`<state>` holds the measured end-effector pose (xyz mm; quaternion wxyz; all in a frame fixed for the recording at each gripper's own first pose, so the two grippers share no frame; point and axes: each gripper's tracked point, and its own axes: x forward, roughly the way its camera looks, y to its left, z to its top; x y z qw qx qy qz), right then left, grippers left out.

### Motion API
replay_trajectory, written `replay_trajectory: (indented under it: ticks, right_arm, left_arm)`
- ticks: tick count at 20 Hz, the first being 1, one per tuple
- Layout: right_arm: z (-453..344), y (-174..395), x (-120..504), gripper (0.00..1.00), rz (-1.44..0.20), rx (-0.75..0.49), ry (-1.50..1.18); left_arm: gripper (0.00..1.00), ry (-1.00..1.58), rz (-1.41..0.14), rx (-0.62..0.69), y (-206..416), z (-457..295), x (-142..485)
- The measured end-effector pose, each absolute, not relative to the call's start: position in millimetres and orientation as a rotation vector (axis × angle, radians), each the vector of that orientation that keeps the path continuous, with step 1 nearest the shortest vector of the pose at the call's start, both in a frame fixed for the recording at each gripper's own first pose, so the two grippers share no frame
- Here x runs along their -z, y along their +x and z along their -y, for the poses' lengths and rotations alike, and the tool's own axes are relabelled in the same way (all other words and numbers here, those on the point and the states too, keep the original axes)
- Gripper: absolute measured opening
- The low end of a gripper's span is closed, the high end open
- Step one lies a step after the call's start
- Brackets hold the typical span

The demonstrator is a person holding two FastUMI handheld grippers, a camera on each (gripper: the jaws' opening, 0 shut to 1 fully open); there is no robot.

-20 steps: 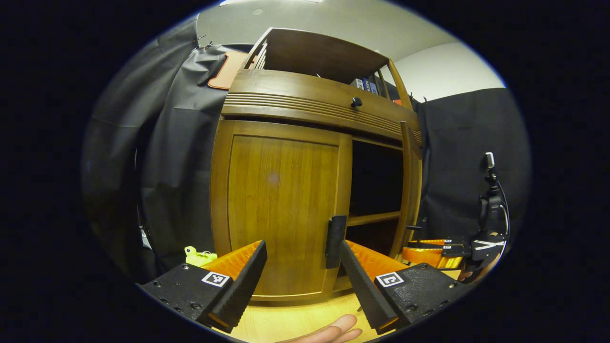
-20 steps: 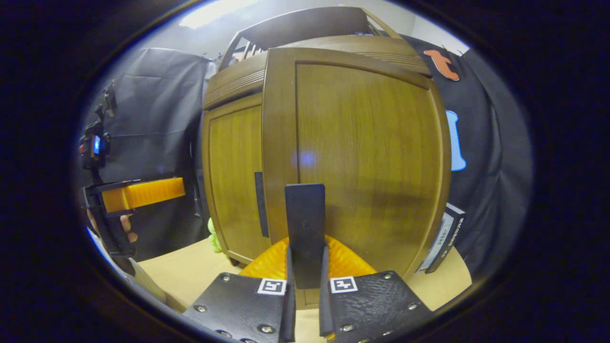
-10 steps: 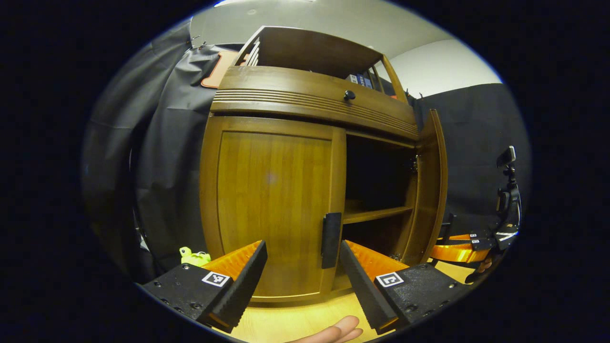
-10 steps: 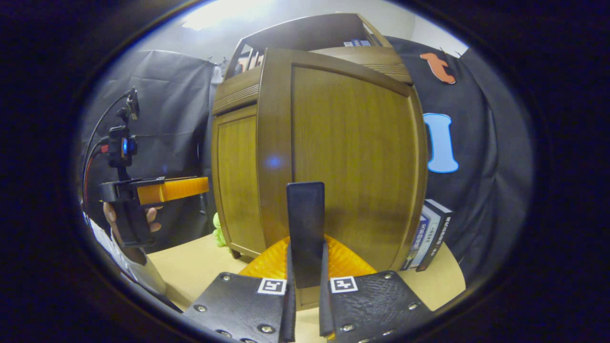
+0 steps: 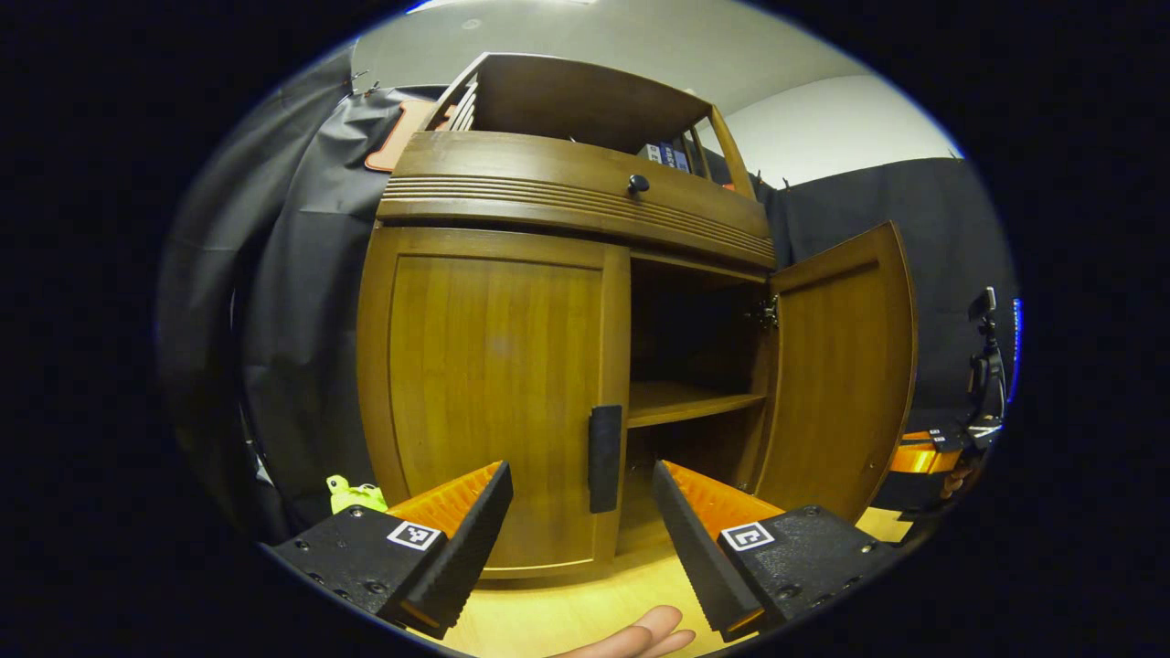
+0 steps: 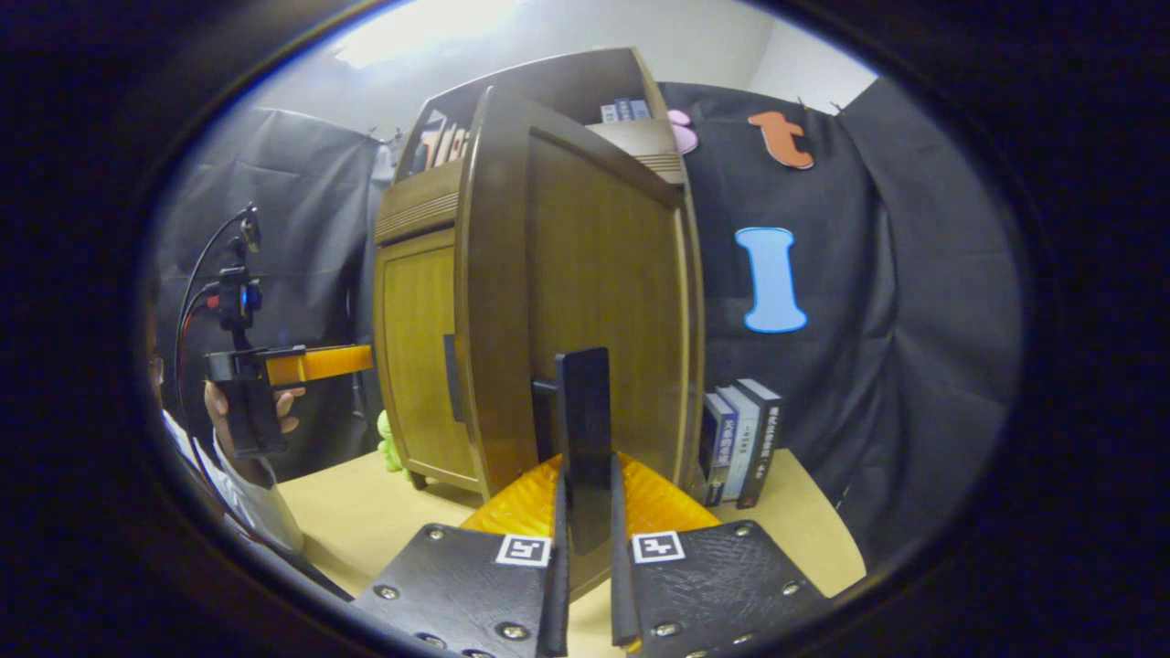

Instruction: Open the right door of the double-door shoe cabinet with the right hand, and open the left door with the left hand.

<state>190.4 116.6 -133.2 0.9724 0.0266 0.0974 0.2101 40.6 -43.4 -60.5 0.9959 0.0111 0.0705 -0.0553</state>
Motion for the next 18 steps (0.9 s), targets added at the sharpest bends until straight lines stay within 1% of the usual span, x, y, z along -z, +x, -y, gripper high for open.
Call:
replay_trajectory:
  ticks: [1, 2, 3, 4, 5, 6, 8, 9, 10, 11, 12, 13, 14, 16, 17, 18]
  right_arm:
    - [-111, 193, 134, 0.18, -0.196, -0.388, 0.060]
    - [-106, 196, 133, 0.18, -0.199, -0.344, 0.076]
    - [-103, 197, 134, 0.18, -0.199, -0.304, 0.074]
    - [-99, 201, 136, 0.23, -0.196, -0.275, 0.072]
    - [-94, 205, 137, 0.22, -0.199, -0.253, 0.077]
    - [-92, 205, 135, 0.11, -0.202, -0.239, 0.100]
    - [-93, 206, 132, 0.11, -0.193, -0.202, 0.117]
    - [-90, 208, 132, 0.12, -0.191, -0.193, 0.123]
    - [-91, 210, 133, 0.12, -0.198, -0.197, 0.136]
    - [-94, 207, 133, 0.11, -0.201, -0.200, 0.139]
    - [-92, 208, 133, 0.12, -0.200, -0.203, 0.122]
    - [-86, 209, 134, 0.12, -0.198, -0.201, 0.103]
    - [-82, 210, 135, 0.12, -0.195, -0.202, 0.093]
    - [-82, 212, 135, 0.12, -0.196, -0.207, 0.102]
    - [-83, 212, 134, 0.11, -0.191, -0.207, 0.111]
    - [-84, 213, 133, 0.12, -0.189, -0.211, 0.117]
  left_arm:
    - [0.96, 0.025, -0.140, 0.110, 40, 43, 61]
    - [0.92, 0.027, -0.138, 0.109, 39, 43, 61]
    - [0.92, 0.028, -0.136, 0.108, 39, 43, 61]
    - [0.92, 0.029, -0.134, 0.106, 39, 43, 60]
    - [0.92, 0.030, -0.135, 0.103, 39, 42, 61]
    - [0.92, 0.030, -0.137, 0.102, 40, 42, 61]
    - [0.92, 0.033, -0.140, 0.102, 41, 43, 63]
    - [0.92, 0.034, -0.144, 0.102, 41, 43, 64]
    - [0.96, 0.033, -0.147, 0.102, 42, 43, 65]
    - [0.92, 0.033, -0.151, 0.100, 43, 43, 66]
    - [0.92, 0.031, -0.151, 0.099, 43, 43, 66]
    - [0.96, 0.031, -0.152, 0.097, 44, 42, 66]
    - [0.92, 0.031, -0.155, 0.093, 46, 42, 68]
    - [0.92, 0.027, -0.166, 0.077, 48, 38, 72]
    - [0.96, 0.024, -0.170, 0.072, 49, 38, 72]
    - [0.96, 0.022, -0.167, 0.072, 52, 39, 72]
